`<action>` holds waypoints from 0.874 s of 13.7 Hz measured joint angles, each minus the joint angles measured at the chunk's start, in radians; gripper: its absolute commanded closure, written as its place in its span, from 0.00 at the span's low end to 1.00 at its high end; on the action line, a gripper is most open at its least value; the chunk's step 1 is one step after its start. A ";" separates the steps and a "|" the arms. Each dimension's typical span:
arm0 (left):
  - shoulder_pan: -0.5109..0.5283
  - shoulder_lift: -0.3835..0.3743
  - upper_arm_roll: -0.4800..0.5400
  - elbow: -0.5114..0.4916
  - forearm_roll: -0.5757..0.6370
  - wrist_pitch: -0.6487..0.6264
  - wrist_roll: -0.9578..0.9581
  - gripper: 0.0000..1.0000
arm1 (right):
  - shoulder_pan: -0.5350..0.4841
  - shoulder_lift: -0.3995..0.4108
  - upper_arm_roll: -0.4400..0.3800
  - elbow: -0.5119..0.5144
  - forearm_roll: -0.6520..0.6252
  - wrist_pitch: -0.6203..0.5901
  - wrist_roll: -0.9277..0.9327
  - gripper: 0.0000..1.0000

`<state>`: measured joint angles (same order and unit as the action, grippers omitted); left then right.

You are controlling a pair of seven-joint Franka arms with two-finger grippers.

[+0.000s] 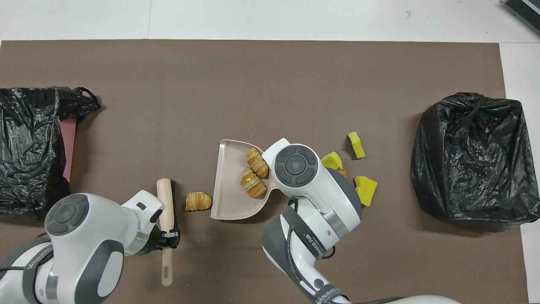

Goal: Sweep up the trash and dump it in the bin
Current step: 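Sweep the bread pieces into the dustpan with the left-held brush, then carry the dustpan to the nearby black bag and tip it with the right gripper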

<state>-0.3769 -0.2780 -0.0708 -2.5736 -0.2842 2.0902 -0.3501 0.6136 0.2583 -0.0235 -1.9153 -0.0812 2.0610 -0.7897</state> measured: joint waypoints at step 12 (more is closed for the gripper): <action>-0.135 0.055 0.018 0.105 -0.206 0.122 -0.031 1.00 | -0.029 -0.024 -0.012 0.003 -0.001 -0.039 -0.002 1.00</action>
<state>-0.5122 -0.2226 -0.0529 -2.4688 -0.4905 2.2123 -0.3813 0.5848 0.2345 -0.0353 -1.9121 -0.0823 2.0223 -0.7914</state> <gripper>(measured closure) 0.744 0.678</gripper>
